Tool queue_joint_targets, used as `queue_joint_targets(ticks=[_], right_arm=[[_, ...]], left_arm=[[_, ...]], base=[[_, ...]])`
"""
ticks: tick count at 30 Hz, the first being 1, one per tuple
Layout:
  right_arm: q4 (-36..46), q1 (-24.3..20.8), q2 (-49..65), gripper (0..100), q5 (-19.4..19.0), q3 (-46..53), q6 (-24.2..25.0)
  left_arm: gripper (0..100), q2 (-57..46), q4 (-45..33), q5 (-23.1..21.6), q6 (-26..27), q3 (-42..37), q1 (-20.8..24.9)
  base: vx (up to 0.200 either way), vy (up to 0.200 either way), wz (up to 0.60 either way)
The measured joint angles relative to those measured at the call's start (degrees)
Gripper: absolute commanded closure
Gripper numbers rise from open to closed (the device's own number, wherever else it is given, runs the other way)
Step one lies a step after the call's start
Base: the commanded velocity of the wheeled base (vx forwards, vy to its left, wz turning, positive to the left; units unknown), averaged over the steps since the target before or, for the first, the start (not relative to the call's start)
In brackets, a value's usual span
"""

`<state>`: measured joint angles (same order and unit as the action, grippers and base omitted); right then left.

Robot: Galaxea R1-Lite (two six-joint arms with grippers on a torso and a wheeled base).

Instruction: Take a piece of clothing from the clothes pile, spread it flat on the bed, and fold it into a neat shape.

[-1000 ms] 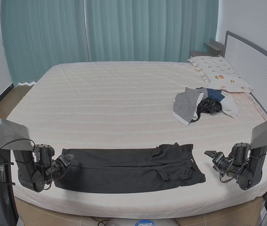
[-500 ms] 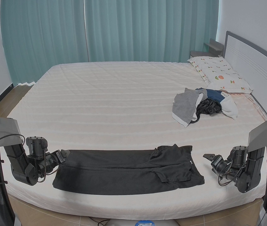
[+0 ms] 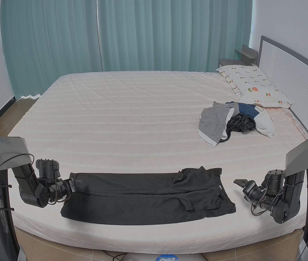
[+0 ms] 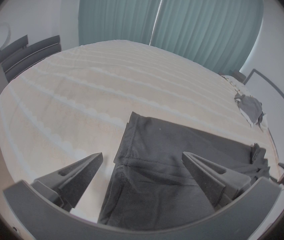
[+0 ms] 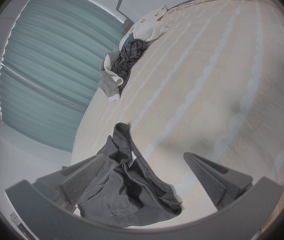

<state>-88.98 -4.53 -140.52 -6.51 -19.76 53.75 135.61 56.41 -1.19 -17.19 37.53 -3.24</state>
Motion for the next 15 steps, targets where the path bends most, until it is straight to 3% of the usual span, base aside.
queue_joint_targets(ticks=[5, 15], right_arm=[[0.0, -0.1, 0.0, 0, 0.0, 0.0, 0.0], [0.0, -0.1, -0.1, 0, 0.0, 0.1, 0.0]], left_arm=[[0, 3.4, 4.6, -1.7, 1.9, 0.1, -0.7], [0, 5.8, 5.5, -5.3, 2.0, 0.2, -0.8]], base=[[0.0, 0.0, 0.0], [0.0, 0.0, 0.0]])
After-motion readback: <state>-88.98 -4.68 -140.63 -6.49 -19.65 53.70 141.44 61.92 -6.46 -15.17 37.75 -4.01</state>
